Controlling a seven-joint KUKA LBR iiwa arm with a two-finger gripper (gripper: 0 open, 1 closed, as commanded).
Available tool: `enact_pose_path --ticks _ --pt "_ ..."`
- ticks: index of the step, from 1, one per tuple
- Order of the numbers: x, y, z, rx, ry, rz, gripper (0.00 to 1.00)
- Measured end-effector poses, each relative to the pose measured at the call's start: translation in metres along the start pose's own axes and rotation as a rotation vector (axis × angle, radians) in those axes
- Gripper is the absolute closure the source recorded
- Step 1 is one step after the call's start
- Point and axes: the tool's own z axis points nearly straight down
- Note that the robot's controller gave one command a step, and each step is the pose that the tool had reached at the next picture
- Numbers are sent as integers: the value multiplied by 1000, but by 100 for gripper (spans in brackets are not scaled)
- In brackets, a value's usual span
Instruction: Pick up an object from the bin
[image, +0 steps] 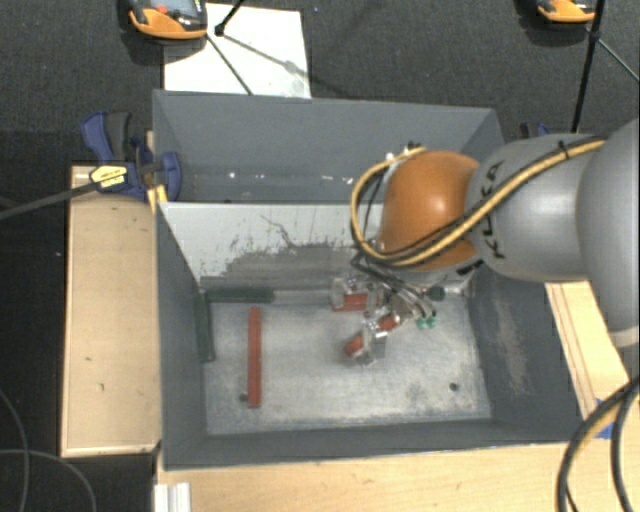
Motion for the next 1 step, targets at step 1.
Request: enact_pose_path --ticks 1 --pt "47 -35 14 1 -3 -84 100"
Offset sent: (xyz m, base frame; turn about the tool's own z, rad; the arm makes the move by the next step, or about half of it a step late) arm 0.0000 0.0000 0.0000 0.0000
